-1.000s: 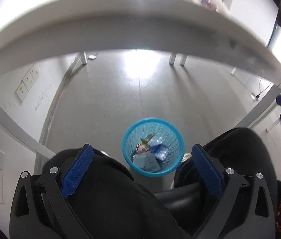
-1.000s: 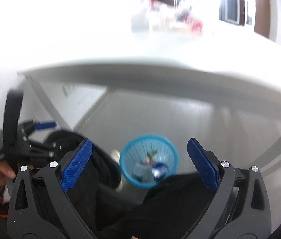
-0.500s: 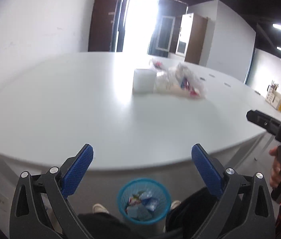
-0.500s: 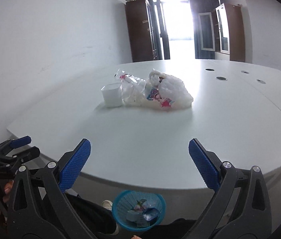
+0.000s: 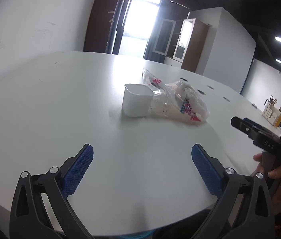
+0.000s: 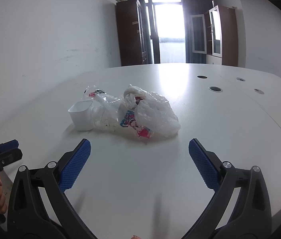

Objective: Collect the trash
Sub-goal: 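Raise both open tools back up toward the table, then grasp the clear plastic bag with the left tool while the right tool grasps the white plastic bag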

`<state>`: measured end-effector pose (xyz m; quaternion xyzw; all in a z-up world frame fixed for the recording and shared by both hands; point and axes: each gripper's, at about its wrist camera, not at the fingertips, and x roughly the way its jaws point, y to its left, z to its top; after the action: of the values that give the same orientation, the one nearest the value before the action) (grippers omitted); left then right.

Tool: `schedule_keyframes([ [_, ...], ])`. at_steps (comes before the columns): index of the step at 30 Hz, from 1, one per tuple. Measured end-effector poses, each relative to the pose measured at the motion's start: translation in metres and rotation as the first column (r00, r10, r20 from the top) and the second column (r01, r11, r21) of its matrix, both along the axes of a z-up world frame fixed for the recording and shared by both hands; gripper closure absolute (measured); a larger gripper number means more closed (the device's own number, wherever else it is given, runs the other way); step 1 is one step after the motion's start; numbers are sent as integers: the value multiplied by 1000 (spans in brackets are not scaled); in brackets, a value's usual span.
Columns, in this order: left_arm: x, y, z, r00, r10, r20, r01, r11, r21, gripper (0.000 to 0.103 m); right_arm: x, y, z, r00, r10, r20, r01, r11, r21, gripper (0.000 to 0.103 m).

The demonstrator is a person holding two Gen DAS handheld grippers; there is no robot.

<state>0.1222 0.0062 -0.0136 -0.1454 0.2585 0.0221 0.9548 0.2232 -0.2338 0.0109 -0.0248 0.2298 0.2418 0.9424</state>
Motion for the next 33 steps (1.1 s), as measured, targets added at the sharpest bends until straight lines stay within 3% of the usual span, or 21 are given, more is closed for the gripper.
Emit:
schedule_keyframes([
  [6, 50, 15, 24, 999, 53, -13, -53, 999, 0, 6, 37, 13, 13, 1000, 8, -4, -8, 1000, -16, 9],
  [11, 96, 23, 30, 998, 28, -60, -31, 998, -54, 6, 73, 16, 6, 997, -22, -69, 19, 999, -35, 9],
  [16, 147, 30, 39, 998, 17, -64, -17, 1000, -4, 6, 103, 27, 3, 994, 0, -112, -8, 998, -69, 10],
  [21, 182, 39, 33, 995, -30, -90, 25, 998, -50, 8, 119, 38, -4, 987, 7, -161, -19, 997, -73, 16],
  [25, 191, 41, 24, 996, -64, -69, 57, 994, -90, 18, 130, 46, -5, 984, 10, -176, -27, 995, -96, 17],
  [28, 204, 33, 20, 991, -84, -103, 79, 996, -46, 29, 136, 49, -7, 981, 11, -194, -30, 995, -99, 17],
  [30, 204, 30, 20, 988, -120, -94, 113, 991, -72, 31, 139, 52, -9, 978, 17, -207, -39, 994, -104, 23],
  [32, 204, 27, 19, 987, -132, -94, 127, 990, -54, 43, 143, 55, -12, 974, 24, -226, -49, 993, -110, 30],
  [33, 204, 26, 18, 987, -128, -99, 125, 991, -37, 58, 144, 55, -13, 970, 34, -243, -60, 993, -101, 35],
])
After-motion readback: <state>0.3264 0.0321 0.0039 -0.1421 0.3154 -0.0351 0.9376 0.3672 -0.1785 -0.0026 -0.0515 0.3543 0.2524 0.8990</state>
